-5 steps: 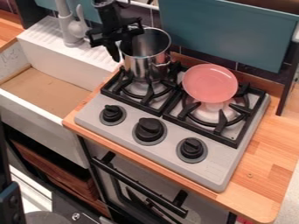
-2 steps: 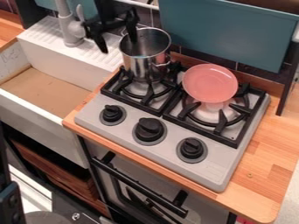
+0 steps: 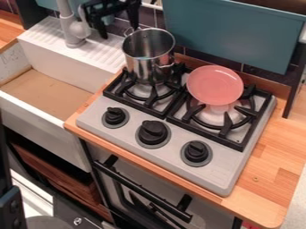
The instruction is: Move the silver pot on the left burner of the stove
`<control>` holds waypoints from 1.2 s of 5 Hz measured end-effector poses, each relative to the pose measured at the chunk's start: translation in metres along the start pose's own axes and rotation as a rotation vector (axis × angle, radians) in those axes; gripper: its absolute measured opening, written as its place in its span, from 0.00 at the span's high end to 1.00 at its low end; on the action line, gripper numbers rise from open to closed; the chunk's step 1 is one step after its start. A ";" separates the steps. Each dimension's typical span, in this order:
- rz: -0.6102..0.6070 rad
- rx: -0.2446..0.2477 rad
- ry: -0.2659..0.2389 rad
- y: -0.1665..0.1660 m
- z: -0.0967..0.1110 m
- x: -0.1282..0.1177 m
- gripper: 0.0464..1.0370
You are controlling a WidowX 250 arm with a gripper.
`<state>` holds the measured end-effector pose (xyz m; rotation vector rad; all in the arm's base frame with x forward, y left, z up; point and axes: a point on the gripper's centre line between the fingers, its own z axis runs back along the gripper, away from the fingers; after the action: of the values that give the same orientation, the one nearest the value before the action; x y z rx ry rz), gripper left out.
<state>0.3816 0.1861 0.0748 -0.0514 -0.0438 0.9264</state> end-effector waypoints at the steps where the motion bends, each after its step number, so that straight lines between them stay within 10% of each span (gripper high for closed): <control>1: 0.021 0.011 0.007 -0.005 0.003 -0.005 0.04; 3: -0.114 -0.119 -0.027 -0.020 0.013 -0.044 0.04; 6: -0.245 -0.047 -0.021 -0.048 0.002 -0.089 0.04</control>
<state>0.3665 0.0864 0.0781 -0.0783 -0.0890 0.6809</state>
